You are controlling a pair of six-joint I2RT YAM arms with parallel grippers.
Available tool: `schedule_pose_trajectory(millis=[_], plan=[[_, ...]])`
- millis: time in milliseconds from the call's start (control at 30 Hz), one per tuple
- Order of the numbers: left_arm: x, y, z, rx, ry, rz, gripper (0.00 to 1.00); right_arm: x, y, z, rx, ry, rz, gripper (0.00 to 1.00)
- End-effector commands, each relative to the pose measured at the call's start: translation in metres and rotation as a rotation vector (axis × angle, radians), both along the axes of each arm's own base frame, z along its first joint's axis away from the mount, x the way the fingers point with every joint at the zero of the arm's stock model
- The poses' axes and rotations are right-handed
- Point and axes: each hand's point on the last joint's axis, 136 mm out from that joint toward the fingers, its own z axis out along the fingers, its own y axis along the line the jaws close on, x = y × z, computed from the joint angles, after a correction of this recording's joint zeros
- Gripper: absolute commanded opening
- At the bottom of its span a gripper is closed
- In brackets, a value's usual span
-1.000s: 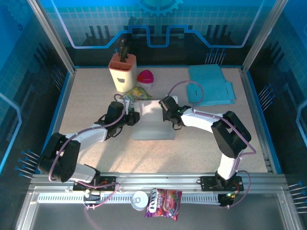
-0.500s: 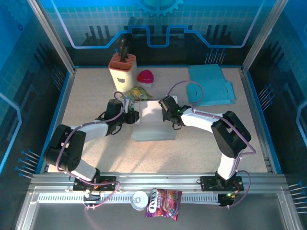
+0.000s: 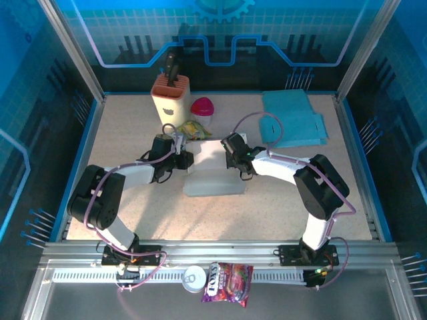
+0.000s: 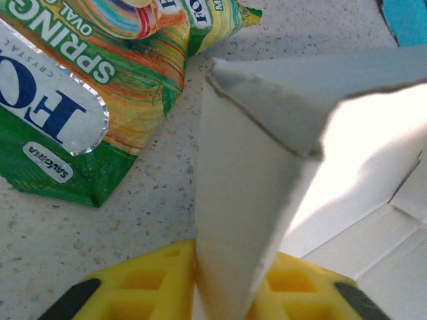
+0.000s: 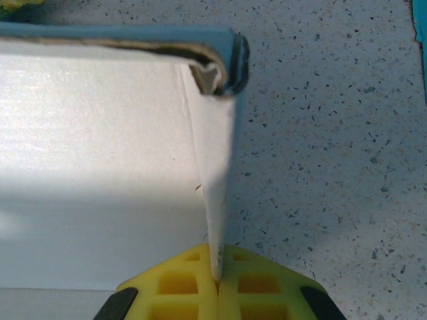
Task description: Fold the paper box
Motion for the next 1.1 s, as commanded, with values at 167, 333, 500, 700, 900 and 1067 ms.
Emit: schedule_pose_trajectory(millis=[167,333,500,700,900,1067], plan=[[0.004,0.004,-0.004,0.139,-0.001,0.076,0.0,-0.017,-0.005,-0.025,-0.05,0.104,0.021,0.0],[0.004,0.008,-0.001,0.243,-0.002,0.171,0.0,-0.02,-0.001,-0.028,-0.051,0.108,0.023,0.0],[-0.001,0.011,0.002,0.382,-0.005,0.326,0.0,-0.021,0.003,-0.027,-0.043,0.103,0.021,0.0],[-0.002,0.015,-0.005,0.478,0.034,0.464,0.0,-0.021,0.006,-0.022,-0.029,0.101,0.028,0.0],[0.001,0.012,-0.01,0.587,0.051,0.565,0.0,-0.022,0.008,-0.023,-0.013,0.109,0.04,0.0],[0.001,0.01,-0.014,0.63,0.064,0.613,0.0,-0.023,0.011,-0.025,-0.003,0.119,0.051,0.0]])
